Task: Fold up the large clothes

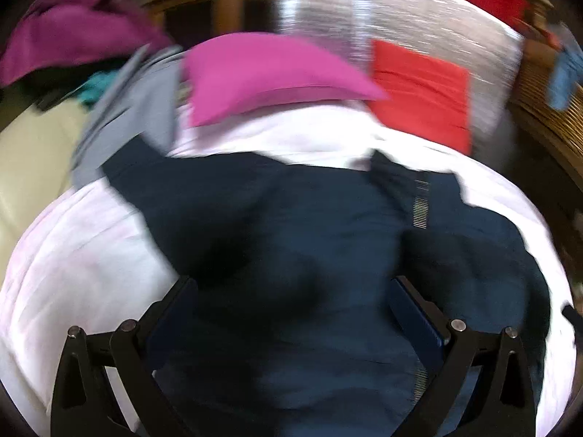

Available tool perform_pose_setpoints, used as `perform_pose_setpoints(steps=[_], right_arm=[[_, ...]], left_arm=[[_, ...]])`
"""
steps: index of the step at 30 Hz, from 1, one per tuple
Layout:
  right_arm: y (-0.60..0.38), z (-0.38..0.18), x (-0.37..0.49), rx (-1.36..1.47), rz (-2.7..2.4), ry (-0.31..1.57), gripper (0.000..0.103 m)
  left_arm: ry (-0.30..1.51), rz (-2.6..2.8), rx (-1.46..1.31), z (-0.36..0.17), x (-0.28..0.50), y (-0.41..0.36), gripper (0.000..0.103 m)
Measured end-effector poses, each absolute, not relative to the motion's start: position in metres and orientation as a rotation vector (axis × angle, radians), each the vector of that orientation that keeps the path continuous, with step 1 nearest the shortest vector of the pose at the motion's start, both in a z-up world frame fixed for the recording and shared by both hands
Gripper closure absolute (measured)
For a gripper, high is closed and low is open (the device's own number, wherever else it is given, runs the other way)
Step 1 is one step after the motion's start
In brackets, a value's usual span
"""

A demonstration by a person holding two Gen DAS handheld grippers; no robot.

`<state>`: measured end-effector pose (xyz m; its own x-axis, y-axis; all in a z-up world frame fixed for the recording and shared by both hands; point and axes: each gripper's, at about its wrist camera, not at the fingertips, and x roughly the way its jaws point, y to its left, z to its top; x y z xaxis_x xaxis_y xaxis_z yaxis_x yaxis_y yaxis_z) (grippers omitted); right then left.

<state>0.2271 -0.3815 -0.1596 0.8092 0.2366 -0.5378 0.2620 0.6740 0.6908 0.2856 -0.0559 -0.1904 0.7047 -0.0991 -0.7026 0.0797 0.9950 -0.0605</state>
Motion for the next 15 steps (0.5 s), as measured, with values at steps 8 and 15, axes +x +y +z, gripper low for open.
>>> perform_pose_setpoints(steps=[8,15], right_arm=[[-0.429,-0.212,0.266,0.872,-0.143,0.777,0.028],[-0.424,-0.227,0.287,0.871,-0.168,0.867,0.057]], left_arm=[[0.745,-0.286,0.113,-0.195,0.264,-0.135,0.0],[0.745,-0.308,0.266,-0.204,0.265,-0.202,0.0]])
